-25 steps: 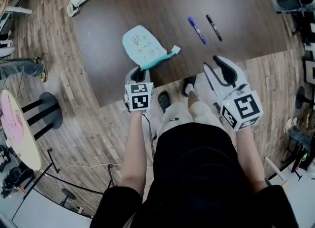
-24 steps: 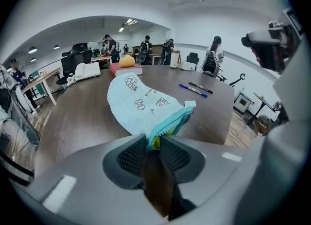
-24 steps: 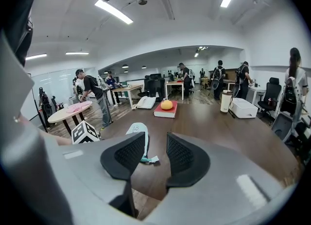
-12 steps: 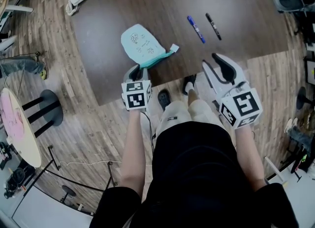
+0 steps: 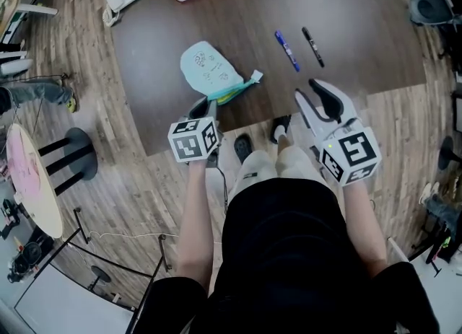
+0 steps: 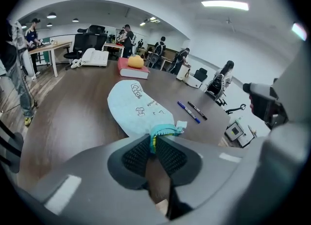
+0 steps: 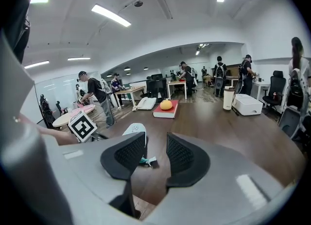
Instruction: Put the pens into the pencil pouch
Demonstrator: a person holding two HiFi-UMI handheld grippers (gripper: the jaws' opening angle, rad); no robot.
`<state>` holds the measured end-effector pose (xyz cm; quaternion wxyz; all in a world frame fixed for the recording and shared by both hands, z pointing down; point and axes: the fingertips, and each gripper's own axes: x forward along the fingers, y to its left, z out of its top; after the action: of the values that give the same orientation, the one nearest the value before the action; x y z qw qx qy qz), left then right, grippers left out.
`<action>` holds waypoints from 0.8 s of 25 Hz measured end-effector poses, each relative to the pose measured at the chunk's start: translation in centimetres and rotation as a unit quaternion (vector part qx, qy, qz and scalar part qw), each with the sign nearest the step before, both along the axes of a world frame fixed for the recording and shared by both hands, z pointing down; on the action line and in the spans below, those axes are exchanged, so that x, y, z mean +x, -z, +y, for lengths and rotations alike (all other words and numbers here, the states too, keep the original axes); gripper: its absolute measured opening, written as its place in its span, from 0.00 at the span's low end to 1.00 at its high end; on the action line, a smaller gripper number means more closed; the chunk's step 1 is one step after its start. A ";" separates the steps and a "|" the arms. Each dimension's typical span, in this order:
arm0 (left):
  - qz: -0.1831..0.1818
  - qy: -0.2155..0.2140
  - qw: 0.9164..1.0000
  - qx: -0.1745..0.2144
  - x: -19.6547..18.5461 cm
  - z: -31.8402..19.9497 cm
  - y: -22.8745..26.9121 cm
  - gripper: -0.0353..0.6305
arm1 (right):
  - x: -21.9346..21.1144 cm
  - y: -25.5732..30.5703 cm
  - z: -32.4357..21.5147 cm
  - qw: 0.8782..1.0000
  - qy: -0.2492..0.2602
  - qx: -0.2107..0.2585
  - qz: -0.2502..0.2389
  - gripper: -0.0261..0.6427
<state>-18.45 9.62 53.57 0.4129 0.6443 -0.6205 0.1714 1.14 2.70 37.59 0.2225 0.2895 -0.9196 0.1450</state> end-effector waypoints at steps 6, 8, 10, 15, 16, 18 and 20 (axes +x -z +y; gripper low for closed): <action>0.006 0.008 1.000 -0.011 1.0 -1.5 1.7 0.10 | 0.4 -0.6 -1.8 1.000 0.011 -0.008 -0.015 0.22; 0.003 0.009 1.000 -0.013 1.5 -2.2 2.2 0.10 | 0.8 -0.8 -2.5 1.000 0.015 -0.012 -0.019 0.22; 0.000 0.011 1.000 -0.014 2.0 -3.0 2.7 0.10 | 1.3 -0.9 -3.2 0.999 0.019 -0.015 -0.022 0.22; -0.014 0.021 1.000 -0.006 2.4 -4.7 4.0 0.10 | 2.2 -1.8 -4.4 0.999 0.027 -0.025 -0.020 0.22; -0.018 0.023 1.000 -0.004 2.5 -5.0 4.3 0.10 | 2.3 -2.0 -4.6 0.999 0.031 -0.026 -0.020 0.22; -0.021 0.029 0.999 0.000 2.8 -5.8 4.7 0.10 | 2.6 -2.5 -4.9 0.999 0.040 -0.031 -0.016 0.22; -0.022 0.034 0.999 0.004 3.3 -6.5 5.1 0.10 | 3.0 -2.9 -5.2 0.998 0.050 -0.035 -0.012 0.22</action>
<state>-15.14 3.11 48.44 0.4023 0.6204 -0.6516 0.1690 4.14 -2.52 40.48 0.2287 0.2333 -0.9299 0.1692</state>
